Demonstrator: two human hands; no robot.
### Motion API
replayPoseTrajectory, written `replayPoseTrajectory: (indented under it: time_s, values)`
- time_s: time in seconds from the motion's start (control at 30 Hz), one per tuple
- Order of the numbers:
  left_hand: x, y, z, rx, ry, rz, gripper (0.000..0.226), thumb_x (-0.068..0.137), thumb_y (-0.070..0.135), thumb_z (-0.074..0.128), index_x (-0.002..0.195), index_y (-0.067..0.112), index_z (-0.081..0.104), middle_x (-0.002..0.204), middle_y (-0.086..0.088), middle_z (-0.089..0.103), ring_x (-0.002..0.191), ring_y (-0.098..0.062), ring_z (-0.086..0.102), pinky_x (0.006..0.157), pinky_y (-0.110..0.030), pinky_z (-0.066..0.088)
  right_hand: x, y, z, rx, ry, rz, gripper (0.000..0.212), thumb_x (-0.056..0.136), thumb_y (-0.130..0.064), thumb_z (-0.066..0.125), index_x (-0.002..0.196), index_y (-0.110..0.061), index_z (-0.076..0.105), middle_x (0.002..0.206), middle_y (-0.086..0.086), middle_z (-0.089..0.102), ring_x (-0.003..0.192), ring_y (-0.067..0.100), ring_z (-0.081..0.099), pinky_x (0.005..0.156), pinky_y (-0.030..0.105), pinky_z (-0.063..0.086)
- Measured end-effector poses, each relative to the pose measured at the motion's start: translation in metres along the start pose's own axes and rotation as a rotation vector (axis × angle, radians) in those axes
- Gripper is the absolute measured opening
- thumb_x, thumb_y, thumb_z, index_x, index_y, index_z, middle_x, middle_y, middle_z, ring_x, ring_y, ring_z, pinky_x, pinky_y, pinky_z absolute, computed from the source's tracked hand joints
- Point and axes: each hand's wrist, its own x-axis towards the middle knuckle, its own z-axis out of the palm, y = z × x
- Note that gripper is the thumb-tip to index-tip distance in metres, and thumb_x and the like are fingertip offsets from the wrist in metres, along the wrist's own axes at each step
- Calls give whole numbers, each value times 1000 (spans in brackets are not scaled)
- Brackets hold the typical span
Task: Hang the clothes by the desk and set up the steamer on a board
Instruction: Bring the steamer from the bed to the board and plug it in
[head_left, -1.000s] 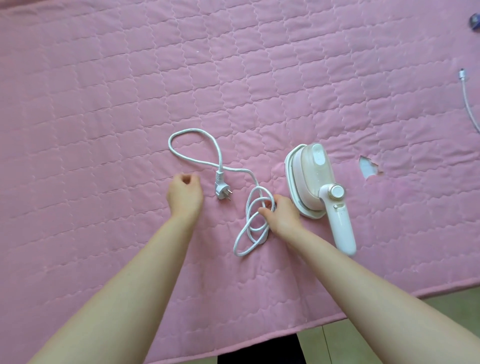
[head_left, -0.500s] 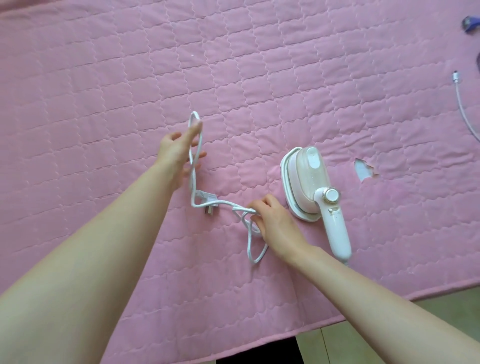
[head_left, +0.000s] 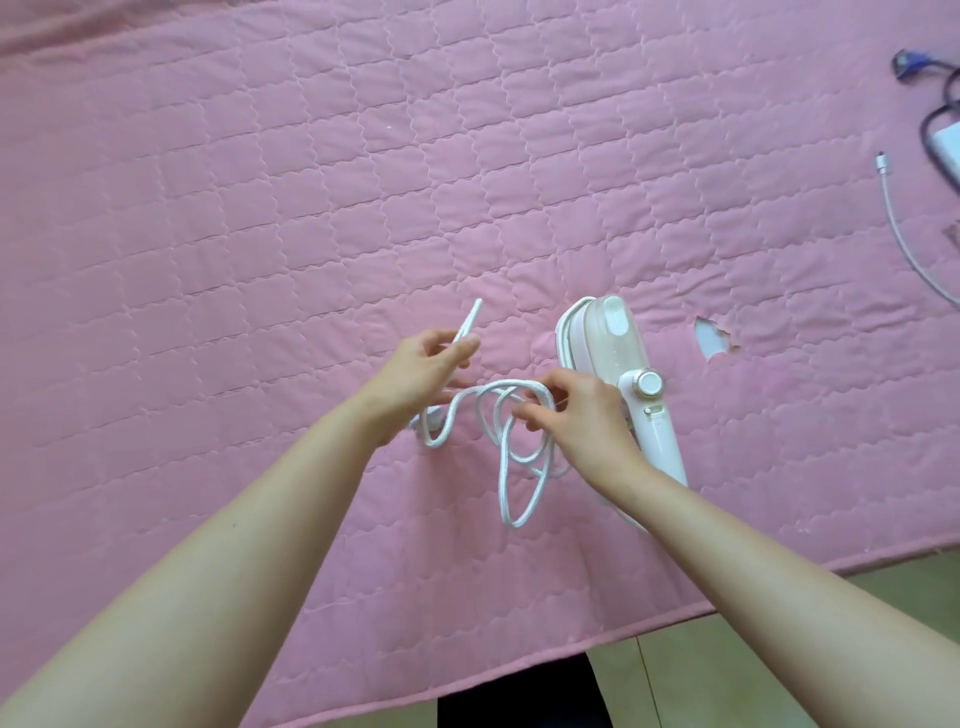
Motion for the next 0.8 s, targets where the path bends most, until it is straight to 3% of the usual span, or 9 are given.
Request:
replayPoseTrajectory:
  time_s: [0.13,0.2,0.27,0.37,0.53,0.7,0.8]
  values:
    - [-19,-12,16,-192,-91,-92,34,93,34,60,117,11,58,106,-10,63,93,-28,69,85,-41,57,-2,-2,-2,160,34,126,25,74,-23,80,79,-9,60,67,8,69,59,14,69,65,34,56]
    - [-28,-18,23,-248,-146,-130,40,89,35,64,120,11,56,106,-7,68,95,-32,70,87,-46,55,-1,0,-4,204,53,166,24,73,-23,80,75,-11,59,69,12,67,62,23,70,62,45,58]
    - [-37,-27,30,-242,-202,-147,44,84,32,70,121,15,55,101,-2,72,90,-29,71,85,-47,56,-1,1,-6,172,54,165,23,72,-22,80,74,-12,59,67,10,67,60,21,70,61,46,58]
    - [-42,-40,40,-286,-248,-164,44,81,20,75,121,19,57,109,-8,71,101,-36,67,91,-52,52,0,2,-6,160,49,178,24,72,-22,81,76,-10,61,67,7,67,57,16,68,61,45,58]
    - [-34,-45,54,-328,-119,-183,35,78,-10,66,110,2,61,92,-19,68,83,-32,67,78,-45,59,0,11,-4,136,18,189,22,72,-27,80,72,-13,63,64,3,67,62,18,68,67,43,58]
    - [-27,-45,65,-287,0,-208,26,77,-6,69,101,-5,60,80,-20,63,67,-23,63,55,-25,52,-1,14,-8,25,-2,142,25,79,-31,73,81,-8,65,71,2,66,70,19,59,71,36,48]
    - [-19,-46,69,-325,101,-222,27,79,-2,70,103,-3,59,73,-15,61,56,-16,62,49,-23,49,-2,17,-14,-28,-20,84,25,84,-25,69,103,-9,67,95,3,70,92,15,64,84,30,50]
